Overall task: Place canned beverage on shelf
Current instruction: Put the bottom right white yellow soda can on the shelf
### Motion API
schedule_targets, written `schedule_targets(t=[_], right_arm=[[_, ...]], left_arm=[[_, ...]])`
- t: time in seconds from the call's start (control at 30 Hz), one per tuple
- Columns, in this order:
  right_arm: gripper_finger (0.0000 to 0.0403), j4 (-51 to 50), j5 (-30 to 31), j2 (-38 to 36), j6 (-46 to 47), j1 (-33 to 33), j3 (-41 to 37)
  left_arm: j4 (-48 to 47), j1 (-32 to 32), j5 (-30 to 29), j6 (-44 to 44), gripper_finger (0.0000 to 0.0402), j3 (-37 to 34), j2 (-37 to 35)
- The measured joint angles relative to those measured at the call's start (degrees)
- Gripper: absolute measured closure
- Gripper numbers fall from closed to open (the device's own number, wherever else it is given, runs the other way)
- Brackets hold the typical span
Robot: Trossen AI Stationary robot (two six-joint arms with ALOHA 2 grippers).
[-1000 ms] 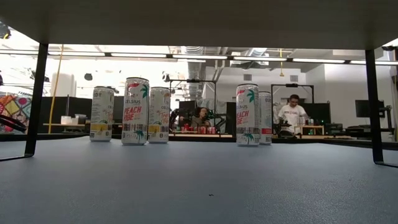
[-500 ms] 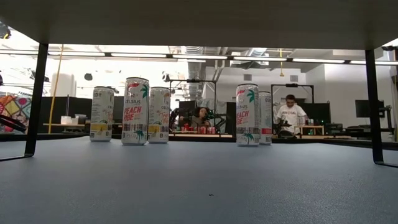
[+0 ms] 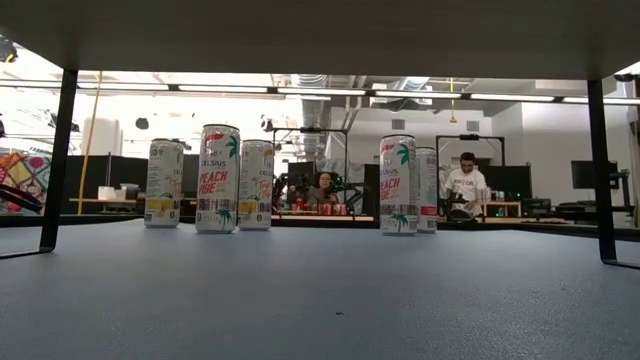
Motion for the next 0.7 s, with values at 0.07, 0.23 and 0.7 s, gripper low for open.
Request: schedule_targets(t=[0.07,0.23,0.7], right_arm=[[0.0085,0.1,-2.2,0.0,0.0,-0.4,0.0],[0.0085,0.1,-8.2,0.0,-0.3,-1.5,0.0],[0.0085,-2.0,-16.9,0.0,1.6,-3.9,0.0]], left_arm=[[-0.5,0.0,0.4,0.2,0.0152,0.0,0.1],[-1.4,0.0,2.7,0.7,0.0152,0.1,0.6],[-3.9,0.0,3.9,2.7,0.0152,0.1,1.1]])
